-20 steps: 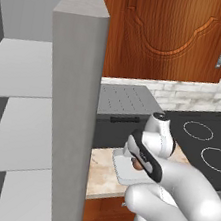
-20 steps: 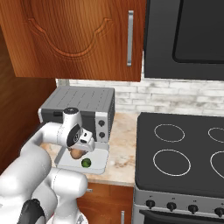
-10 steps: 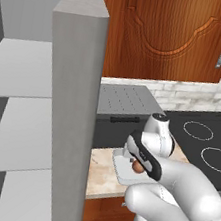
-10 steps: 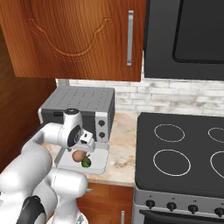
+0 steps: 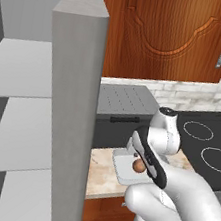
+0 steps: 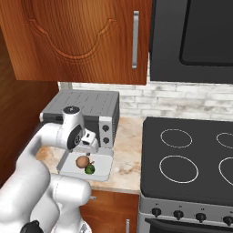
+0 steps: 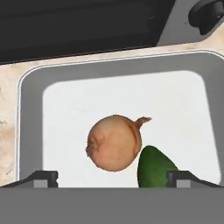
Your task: Take the avocado and onion out of the freezer and place them in the tupperware container on the counter. Then put the tupperware containing the vegetables back in the freezer.
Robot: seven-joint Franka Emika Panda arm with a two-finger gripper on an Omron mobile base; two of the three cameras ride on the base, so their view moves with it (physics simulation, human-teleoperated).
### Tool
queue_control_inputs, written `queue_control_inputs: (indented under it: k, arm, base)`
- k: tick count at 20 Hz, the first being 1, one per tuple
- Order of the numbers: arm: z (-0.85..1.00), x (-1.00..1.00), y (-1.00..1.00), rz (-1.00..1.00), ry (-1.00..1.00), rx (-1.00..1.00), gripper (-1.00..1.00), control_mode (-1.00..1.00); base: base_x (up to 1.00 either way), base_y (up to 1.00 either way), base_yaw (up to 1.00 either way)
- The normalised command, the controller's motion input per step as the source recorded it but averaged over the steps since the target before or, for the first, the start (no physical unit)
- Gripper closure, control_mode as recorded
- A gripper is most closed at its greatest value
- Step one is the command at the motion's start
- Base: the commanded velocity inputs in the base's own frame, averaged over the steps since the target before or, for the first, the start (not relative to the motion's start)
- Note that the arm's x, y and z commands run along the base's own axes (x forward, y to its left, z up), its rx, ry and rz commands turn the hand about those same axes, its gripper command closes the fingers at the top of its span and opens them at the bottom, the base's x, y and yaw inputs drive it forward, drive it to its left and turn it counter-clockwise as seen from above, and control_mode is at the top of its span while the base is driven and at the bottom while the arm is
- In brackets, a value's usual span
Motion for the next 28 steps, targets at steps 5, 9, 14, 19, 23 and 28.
queue_control_inputs:
  k: [5, 9, 14, 19, 23, 28]
  arm:
    - [0.35, -0.7, -0.1, -0.03, -0.11, -0.02, -1.0, -1.0]
    - [0.02, -0.24, -0.31, -0.03, -0.04, 0.0, -1.0, -1.0]
    - [0.09, 0.0, -0.38, 0.0, -0.01, 0.0, -1.0, -1.0]
    - [0.09, 0.0, -0.3, 0.0, 0.0, 0.0, -1.0, -1.0]
    - [0.0, 0.0, -0.25, 0.0, 0.0, -0.01, -1.0, -1.0]
    - [0.02, 0.0, -0.34, 0.0, 0.0, 0.0, -1.0, -1.0]
  base:
    - [0.0, 0.0, 0.0]
    - [0.0, 0.0, 0.0]
    - [0.0, 0.0, 0.0]
    - [0.0, 0.0, 0.0]
    - [0.0, 0.0, 0.0]
    - [0.0, 0.0, 0.0]
